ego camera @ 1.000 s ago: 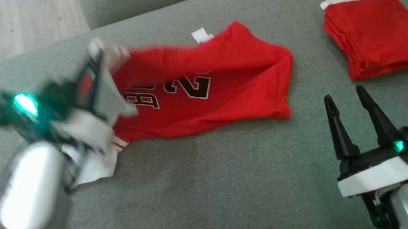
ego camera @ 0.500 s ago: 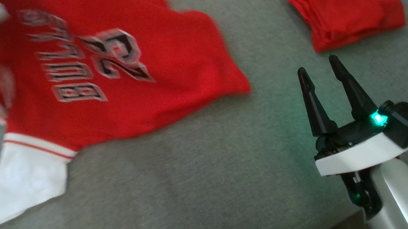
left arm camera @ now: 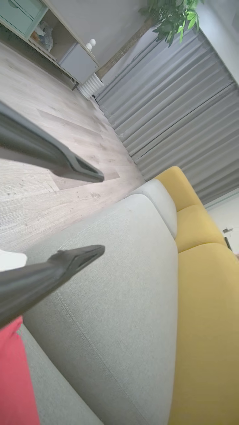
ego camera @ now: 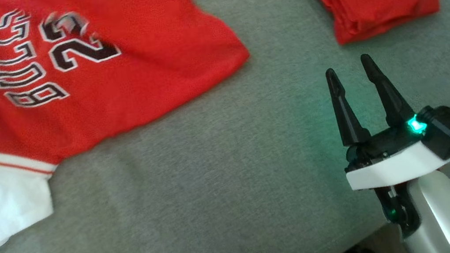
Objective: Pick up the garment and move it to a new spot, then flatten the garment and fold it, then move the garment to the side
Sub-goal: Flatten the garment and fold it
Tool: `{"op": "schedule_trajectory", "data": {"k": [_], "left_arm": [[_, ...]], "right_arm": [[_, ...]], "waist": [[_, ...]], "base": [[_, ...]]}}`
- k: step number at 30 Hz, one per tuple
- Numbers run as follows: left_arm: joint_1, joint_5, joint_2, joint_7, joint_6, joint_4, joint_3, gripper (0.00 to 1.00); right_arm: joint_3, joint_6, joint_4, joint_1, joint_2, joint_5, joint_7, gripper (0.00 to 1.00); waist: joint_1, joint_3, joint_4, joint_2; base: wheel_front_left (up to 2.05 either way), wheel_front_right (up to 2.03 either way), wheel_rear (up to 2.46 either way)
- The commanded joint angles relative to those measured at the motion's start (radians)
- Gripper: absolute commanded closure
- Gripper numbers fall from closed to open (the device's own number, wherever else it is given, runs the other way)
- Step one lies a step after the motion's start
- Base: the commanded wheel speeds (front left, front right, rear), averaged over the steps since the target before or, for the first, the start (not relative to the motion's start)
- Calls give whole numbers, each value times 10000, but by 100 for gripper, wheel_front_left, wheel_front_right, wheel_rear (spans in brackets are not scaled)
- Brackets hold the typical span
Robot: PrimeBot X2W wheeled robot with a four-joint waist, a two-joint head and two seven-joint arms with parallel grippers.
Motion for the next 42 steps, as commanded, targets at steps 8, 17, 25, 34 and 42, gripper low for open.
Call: {"op": "schedule_trajectory", "data": {"k": [8, 17, 25, 34, 42], "left_arm": [[888, -934, -458, -1887, -149, 92, 591, 0], [4454, -2024, -1268, -2144, -11, -2638, 1446, 0], [8433, -2165, -2115, -2147, 713, -5884, 2012, 0], [11182, -2161, -3304, -2148, 1006, -7308, 2499, 0], [10932, -1857, -3314, -2136, 814, -6496, 2703, 0]], "right_arm": [[-253, -9, -132, -26, -51, -583, -63, 0], [-937, -9, 10, 428, -51, -1068, -63, 0], [-1312, -9, 104, 932, -51, -1216, -63, 0], [-1302, -9, 174, 1308, -51, -1240, -63, 0], [-1234, -9, 83, 1226, -51, -1220, -63, 0]], "waist": [[1, -1060, 1175, 0], [1, -2167, 2458, 0], [1, -2824, 3268, 0], [1, -3185, 3579, 0], [1, -2888, 3480, 0]], "base": [[0, 0, 0], [0, 0, 0], [0, 0, 0], [0, 0, 0], [0, 0, 0]]}}
